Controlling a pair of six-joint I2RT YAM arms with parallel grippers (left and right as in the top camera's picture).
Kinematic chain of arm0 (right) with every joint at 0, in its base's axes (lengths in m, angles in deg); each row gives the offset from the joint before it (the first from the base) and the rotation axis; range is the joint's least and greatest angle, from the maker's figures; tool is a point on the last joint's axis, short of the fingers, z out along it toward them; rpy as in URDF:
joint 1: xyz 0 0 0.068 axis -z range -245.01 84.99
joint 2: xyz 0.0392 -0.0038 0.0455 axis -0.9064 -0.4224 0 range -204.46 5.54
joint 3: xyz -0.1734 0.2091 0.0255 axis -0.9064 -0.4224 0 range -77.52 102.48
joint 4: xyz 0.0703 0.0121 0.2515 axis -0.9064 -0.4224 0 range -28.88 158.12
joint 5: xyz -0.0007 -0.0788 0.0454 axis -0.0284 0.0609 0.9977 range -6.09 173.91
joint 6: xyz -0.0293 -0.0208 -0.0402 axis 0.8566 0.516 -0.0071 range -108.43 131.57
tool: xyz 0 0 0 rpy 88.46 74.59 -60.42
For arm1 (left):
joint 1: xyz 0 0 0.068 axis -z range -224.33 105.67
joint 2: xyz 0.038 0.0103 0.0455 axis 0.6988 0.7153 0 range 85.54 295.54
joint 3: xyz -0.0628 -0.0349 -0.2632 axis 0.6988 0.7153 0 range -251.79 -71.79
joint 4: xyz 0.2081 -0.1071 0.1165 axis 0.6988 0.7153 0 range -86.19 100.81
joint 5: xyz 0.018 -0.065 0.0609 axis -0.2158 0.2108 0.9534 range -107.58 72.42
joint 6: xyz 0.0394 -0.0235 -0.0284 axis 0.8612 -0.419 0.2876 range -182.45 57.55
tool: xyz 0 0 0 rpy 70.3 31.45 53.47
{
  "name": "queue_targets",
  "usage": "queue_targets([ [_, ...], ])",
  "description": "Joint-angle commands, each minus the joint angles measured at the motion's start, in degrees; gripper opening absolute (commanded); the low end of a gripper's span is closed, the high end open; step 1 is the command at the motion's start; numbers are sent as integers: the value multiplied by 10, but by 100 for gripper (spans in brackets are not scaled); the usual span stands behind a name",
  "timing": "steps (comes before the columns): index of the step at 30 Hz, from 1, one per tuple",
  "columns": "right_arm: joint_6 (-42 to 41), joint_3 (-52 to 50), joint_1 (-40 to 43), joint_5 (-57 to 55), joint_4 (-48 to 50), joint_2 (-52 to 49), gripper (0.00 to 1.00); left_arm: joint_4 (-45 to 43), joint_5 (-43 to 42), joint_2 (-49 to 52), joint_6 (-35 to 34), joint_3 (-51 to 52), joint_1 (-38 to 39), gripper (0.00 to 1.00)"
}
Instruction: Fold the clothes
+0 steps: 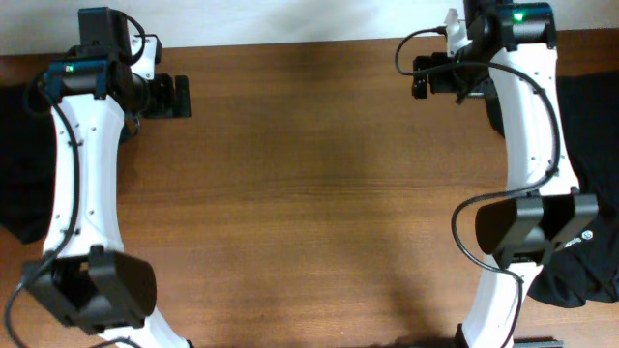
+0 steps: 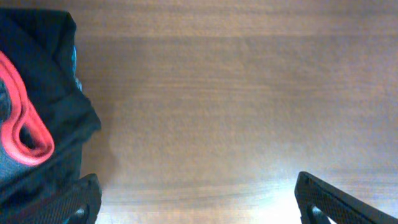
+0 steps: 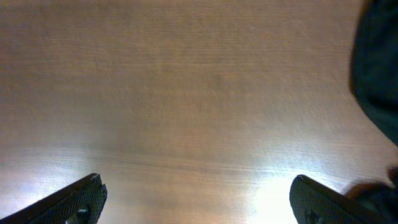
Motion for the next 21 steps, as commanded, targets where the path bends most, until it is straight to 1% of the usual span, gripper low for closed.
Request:
queue_targets([
  [1,0,1,1,-31,-26,75,99,23,-6,-82,9,-4,6,99],
  [3,-1,0,1,-31,-42,105,99,21,-6,-111,9,12,7,99],
  [7,-7,-3,1,-31,-48,179,99,-6,-7,-204,16,94,7,99],
  [10,-9,-3,1,-31,-48,236,99,-56,-7,-293,23,193,7,99],
  [11,-12,-3,1,-31,-49,263,99,-85,-7,-344,25,250,7,99],
  [13,-11,-6,1,-32,-52,291,99,-116,-10,-399,30,310,7,99],
  [15,-11,-24,1,-43,-52,336,99,-157,-17,-482,31,395,7,99],
  [17,-11,-70,1,-47,-51,387,99,-170,-17,-566,30,468,7,99],
  [19,-12,-136,1,-47,-38,434,99,-165,-17,-615,30,506,7,99],
  [21,-14,-236,1,-47,4,495,99,-160,-17,-659,30,541,7,99],
])
